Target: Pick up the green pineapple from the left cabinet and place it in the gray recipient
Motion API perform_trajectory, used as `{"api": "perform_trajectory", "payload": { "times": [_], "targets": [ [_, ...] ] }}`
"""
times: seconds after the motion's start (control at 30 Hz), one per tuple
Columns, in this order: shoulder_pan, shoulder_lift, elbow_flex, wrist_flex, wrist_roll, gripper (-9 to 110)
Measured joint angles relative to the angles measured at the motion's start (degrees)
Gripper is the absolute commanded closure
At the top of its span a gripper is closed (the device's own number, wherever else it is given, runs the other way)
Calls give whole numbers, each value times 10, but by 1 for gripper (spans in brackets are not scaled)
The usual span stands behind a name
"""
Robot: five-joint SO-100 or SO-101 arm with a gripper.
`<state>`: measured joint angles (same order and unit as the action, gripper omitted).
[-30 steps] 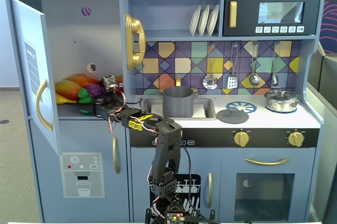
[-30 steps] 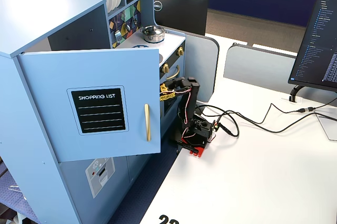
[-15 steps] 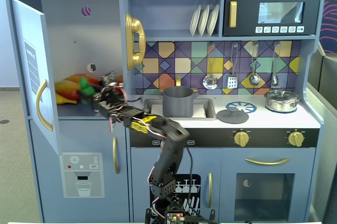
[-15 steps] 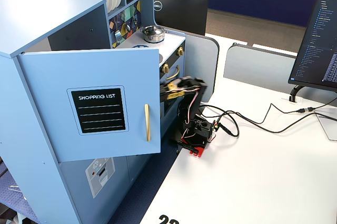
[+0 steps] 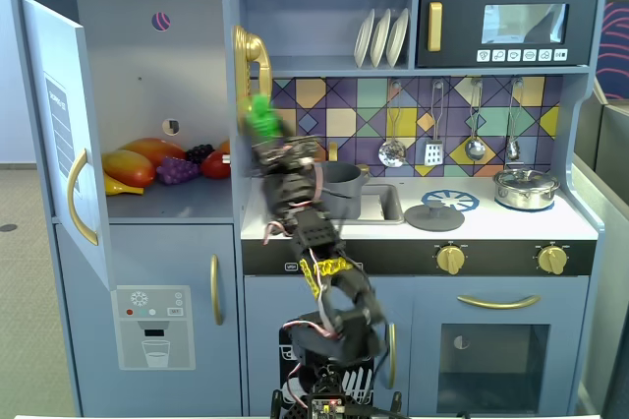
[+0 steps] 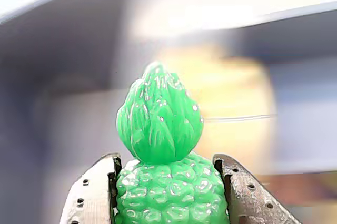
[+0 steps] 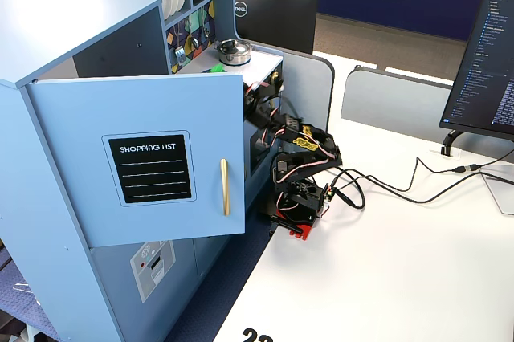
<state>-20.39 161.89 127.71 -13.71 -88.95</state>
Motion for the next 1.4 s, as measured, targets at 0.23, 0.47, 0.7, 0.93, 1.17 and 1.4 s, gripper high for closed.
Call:
{"api": "perform_trajectory", "payload": {
  "times": [0.23,0.47,0.7,0.93,1.17,1.4],
  "targets": [
    [150,-79,-84,173,69,101],
    [197,-272,-173,222,50,101],
    [227,-399,-228,233,-2,89],
    [238,-410,-239,239,11,73],
    [233,-262,-234,441,11,99],
    [232,-6,-62,793,13,101]
  ]
}}
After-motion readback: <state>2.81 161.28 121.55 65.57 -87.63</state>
